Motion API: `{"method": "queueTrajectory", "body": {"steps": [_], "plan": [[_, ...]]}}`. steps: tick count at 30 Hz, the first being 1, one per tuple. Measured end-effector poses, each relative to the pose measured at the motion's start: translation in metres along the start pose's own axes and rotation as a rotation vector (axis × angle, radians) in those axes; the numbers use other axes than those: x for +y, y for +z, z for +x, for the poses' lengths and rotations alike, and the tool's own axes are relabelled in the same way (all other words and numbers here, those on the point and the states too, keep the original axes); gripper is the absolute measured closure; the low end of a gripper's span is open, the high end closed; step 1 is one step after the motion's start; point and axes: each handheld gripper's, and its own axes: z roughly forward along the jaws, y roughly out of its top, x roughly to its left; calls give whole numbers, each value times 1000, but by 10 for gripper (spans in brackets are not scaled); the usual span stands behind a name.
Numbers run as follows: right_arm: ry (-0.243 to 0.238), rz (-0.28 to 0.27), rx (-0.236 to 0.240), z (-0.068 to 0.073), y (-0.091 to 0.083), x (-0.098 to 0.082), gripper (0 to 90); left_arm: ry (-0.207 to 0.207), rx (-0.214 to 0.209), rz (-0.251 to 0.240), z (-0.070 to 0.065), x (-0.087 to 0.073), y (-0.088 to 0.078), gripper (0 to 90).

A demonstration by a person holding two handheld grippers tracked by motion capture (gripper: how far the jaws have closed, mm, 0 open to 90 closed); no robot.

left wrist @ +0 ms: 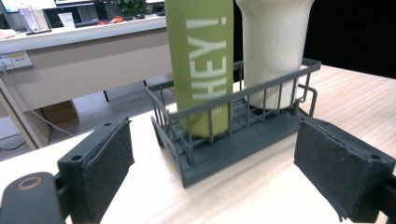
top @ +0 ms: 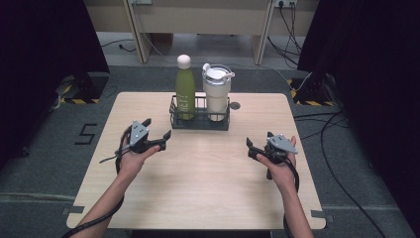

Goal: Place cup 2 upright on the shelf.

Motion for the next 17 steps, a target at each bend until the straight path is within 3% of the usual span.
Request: {"method": "queueTrajectory", "body": {"steps": [3, 6, 17], "plan": [[-1, -2, 0, 0, 0, 0, 146, -25, 16, -7, 2, -10, -6, 112], [1, -3, 1, 0, 0, 0, 145, -15, 23, 16, 4, -17, -10, 113], [4, -11, 0, -2, -3, 1, 146, -64, 42, 9, 9, -21, -19, 114]]}}
